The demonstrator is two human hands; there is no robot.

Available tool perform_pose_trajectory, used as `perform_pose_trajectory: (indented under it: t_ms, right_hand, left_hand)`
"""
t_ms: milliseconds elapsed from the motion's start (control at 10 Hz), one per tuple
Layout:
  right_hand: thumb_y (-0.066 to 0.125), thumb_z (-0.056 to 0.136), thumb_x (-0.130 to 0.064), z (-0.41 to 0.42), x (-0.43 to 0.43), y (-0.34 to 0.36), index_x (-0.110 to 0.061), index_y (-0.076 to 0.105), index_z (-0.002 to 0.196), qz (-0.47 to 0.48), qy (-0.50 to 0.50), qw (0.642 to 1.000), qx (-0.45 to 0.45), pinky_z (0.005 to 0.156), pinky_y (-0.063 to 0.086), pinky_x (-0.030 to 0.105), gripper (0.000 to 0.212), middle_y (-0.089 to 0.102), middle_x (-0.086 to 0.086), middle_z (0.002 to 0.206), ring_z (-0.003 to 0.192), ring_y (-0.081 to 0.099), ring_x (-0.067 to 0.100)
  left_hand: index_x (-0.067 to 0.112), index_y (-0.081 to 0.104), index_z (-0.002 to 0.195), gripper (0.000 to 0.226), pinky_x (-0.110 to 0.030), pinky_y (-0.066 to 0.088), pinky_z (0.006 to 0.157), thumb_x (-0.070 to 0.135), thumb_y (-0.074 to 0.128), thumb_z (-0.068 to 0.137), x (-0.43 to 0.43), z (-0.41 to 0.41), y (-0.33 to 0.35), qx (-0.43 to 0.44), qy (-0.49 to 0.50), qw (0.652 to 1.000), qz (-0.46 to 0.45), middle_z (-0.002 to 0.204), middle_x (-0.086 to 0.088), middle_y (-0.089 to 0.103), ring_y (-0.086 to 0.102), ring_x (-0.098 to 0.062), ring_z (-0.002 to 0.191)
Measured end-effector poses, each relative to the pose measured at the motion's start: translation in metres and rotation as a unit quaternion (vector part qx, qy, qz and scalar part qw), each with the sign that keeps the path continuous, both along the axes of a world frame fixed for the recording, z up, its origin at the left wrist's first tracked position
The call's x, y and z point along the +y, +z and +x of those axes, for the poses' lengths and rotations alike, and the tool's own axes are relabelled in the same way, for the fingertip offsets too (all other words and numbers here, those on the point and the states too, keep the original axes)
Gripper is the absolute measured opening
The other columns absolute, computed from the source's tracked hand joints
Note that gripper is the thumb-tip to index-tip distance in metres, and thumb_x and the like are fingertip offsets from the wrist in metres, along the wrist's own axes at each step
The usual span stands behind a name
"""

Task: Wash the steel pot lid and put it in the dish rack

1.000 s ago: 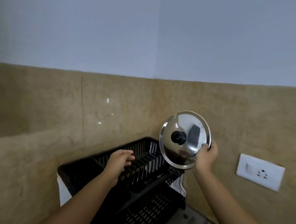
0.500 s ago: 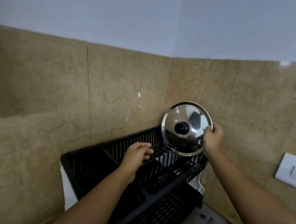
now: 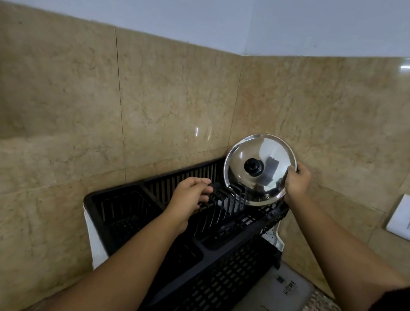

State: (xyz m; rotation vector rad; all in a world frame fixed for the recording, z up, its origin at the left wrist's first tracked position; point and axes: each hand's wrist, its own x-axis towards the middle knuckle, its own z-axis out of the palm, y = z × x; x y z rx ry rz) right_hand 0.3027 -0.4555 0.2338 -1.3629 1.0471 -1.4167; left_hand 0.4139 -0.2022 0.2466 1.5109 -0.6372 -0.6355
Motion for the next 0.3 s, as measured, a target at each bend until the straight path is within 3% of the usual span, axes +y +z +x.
perform_pose_trajectory:
  t_ms: [100,300]
  right_hand:
    - [0.043,0.092,-0.008,-0.003,0.002,0.0,-0.004,0.062,0.106,0.024,0.023,0.999,0.01,0.078,0.053,0.051,0.024,0.061,0.011,0.085,0.077,0.057,0.029]
    - [0.053,0.091,-0.017,-0.032,0.022,0.016,-0.006,0.062,0.109,0.041,0.068,0.997,0.016,0.086,0.055,0.044,0.023,0.066,0.012,0.096,0.084,0.063,0.026]
  left_hand:
    - [0.021,0.062,0.111,0.024,-0.021,0.041,0.067,0.02,0.043,0.097,0.002,-0.001,-0.001,-0.011,0.004,1.0,-0.003,0.104,0.003,0.068,0.057,-0.009,0.084]
    - [0.019,0.063,0.111,0.022,-0.025,0.04,0.071,0.018,0.049,0.094,0.008,-0.005,0.011,-0.024,0.021,0.999,-0.026,0.109,0.0,0.066,0.058,-0.011,0.086]
